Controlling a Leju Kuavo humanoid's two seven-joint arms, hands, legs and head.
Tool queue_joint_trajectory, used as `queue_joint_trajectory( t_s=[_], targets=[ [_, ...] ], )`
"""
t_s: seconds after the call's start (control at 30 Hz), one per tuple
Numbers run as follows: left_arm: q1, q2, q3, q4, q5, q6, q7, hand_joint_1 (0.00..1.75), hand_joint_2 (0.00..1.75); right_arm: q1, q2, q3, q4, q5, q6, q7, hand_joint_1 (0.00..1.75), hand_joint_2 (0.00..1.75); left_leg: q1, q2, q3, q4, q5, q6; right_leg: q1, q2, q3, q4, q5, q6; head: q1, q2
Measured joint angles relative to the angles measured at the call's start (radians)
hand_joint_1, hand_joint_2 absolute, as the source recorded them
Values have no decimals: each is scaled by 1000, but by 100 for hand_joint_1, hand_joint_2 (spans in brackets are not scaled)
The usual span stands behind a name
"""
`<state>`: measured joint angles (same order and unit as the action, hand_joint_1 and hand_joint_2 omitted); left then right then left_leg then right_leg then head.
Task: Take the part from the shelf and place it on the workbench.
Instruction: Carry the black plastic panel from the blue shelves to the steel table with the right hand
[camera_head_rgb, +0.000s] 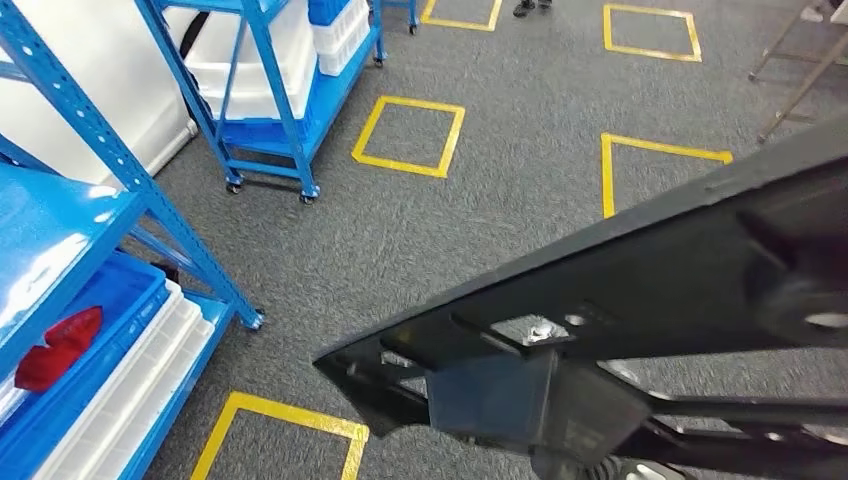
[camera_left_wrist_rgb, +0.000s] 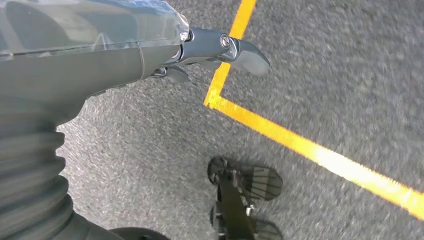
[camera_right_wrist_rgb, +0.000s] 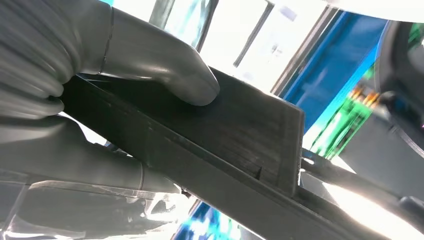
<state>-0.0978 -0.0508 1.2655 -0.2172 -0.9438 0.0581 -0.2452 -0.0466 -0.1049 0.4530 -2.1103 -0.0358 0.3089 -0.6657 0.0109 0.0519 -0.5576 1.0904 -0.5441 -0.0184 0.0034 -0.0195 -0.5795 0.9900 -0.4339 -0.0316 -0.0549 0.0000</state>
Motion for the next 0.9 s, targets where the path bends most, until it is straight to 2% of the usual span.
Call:
queue_joint_trajectory(
  t_s=[0.03, 0.07, 0.1, 0.13, 0.17, 0.2, 0.27, 0.3, 0.33, 0.4, 0.43, 0.47, 0.53, 0.57, 0.6, 0.63, 0.67, 0.7, 0.77, 0.8, 0.83, 0.9],
  targets=[
    [4, -5, 4, 0, 4, 3, 2, 0, 175, 14, -1, 1, 0, 4, -8, 0, 175, 175, 1, -24, -31, 67, -34, -2, 0, 13, 1, -1, 0, -3, 0, 0],
    [9, -10, 6, 0, 6, 6, 7, 0, 175, 31, -2, 1, -1, 7, -14, 0, 175, 175, 1, -36, -65, 137, -63, -3, 1, 27, 1, 0, 0, -5, 0, 0],
    [14, -14, 8, 0, 8, 9, 15, 0, 175, 49, -4, 1, -2, 11, -17, 0, 175, 175, 1, -41, -92, 188, -77, -5, 2, 42, 0, 1, -1, -6, 0, 0],
    [17, -18, 8, 0, 9, 12, 24, 0, 175, 65, -5, 1, -3, 16, -17, 0, 175, 175, 1, -42, -104, 206, -72, -5, 3, 57, 1, 3, -1, -6, 0, 0],
    [19, -23, 8, 0, 9, 15, 33, 0, 175, 77, -7, 1, -6, 20, -16, 0, 175, 175, 2, -44, -95, 179, -44, -4, 2, 73, 1, 6, -2, -4, 0, 0],
    [19, -26, 9, 0, 9, 17, 38, 0, 175, 87, -8, 1, -10, 22, -15, 0, 175, 175, 3, -53, -70, 117, -3, -3, 1, 88, 2, 9, -4, -2, 0, 0],
    [18, -32, 9, 0, 9, 18, 43, 0, 175, 101, -10, -3, -21, 21, -8, 0, 175, 175, 7, -97, -11, -21, 58, 0, 1, 114, 0, 18, -8, 6, 0, 0],
    [18, -34, 11, 0, 10, 17, 43, 0, 175, 106, -11, -7, -27, 19, 0, 0, 175, 175, 8, -115, 5, -59, 69, 2, 1, 124, -3, 22, -9, 11, 0, 0],
    [17, -36, 13, 0, 12, 17, 42, 0, 175, 109, -12, -12, -31, 14, 13, 0, 175, 175, 7, -123, 12, -75, 67, 5, 0, 135, -7, 24, -9, 17, 0, 0],
    [15, -38, 19, 0, 15, 17, 37, 0, 175, 110, -13, -23, -38, 3, 44, 0, 175, 175, 6, -105, 15, -81, 70, 17, -4, 151, -14, 24, -6, 29, 0, 0],
    [12, -39, 21, 0, 16, 16, 33, 0, 175, 108, -13, -28, -39, -2, 56, 0, 175, 175, 6, -93, 16, -85, 73, 24, -4, 137, -19, 32, -11, 35, 0, 0],
    [10, -40, 22, 0, 16, 15, 28, 0, 175, 104, -13, -34, -40, -6, 64, 0, 175, 175, 6, -82, 18, -89, 76, 30, -3, 112, -30, 55, -26, 39, 0, 0],
    [10, -39, 24, 0, 12, 7, 16, 0, 175, 88, -13, -46, -41, -13, 69, 0, 175, 175, 4, -58, 19, -93, 78, 37, -4, 51, -83, 164, -85, 45, 0, 0],
    [12, -36, 24, 0, 8, 0, 10, 0, 175, 80, -13, -52, -42, -16, 69, 0, 175, 175, 2, -44, 19, -93, 77, 39, -6, 37, -118, 234, -116, 47, 0, 0],
    [13, -32, 24, 0, 3, -6, 5, 0, 175, 73, -13, -58, -42, -17, 67, 0, 175, 175, 0, -31, 18, -93, 76, 39, -9, 31, -146, 290, -135, 50, 0, 0],
    [12, -29, 23, 0, -2, -13, 1, 0, 175, 68, -13, -63, -42, -18, 63, 0, 175, 175, -1, -18, 19, -93, 75, 39, -11, 27, -158, 315, -135, 51, 0, 0],
    [11, -25, 23, -1, -6, -18, -3, 0, 175, 64, -13, -67, -42, -18, 58, 0, 175, 175, -1, -6, 20, -93, 73, 38, -12, 23, -148, 297, -117, 51, 0, 0],
    [9, -23, 22, -1, -10, -22, -5, 0, 175, 60, -13, -71, -43, -17, 52, 0, 175, 175, -1, 4, 23, -93, 71, 36, -12, 14, -118, 242, -85, 50, 0, 0],
    [6, -19, 21, -1, -14, -27, -8, 0, 175, 55, -12, -75, -46, -17, 43, 0, 175, 175, -4, 22, 30, -92, 65, 28, -5, -30, -42, 98, -32, 42, 0, 0],
    [5, -17, 21, -1, -14, -28, -8, 0, 175, 54, -12, -75, -49, -19, 43, 0, 175, 175, -6, 30, 33, -91, 62, 24, 0, -46, -19, 51, -21, 36, 0, 0],
    [5, -15, 21, -1, -13, -28, -9, 0, 175, 52, -12, -76, -51, -23, 48, 0, 175, 175, -8, 39, 35, -91, 58, 19, 5, -54, -9, 29, -20, 31, 0, 0],
    [3, -13, 22, -1, -5, -24, -12, 0, 175, 49, -12, -78, -52, -37, 71, 0, 175, 175, -9, 60, 39, -92, 53, 8, 7, -31, -11, 26, -19, 19, 0, 0]
  ],
)
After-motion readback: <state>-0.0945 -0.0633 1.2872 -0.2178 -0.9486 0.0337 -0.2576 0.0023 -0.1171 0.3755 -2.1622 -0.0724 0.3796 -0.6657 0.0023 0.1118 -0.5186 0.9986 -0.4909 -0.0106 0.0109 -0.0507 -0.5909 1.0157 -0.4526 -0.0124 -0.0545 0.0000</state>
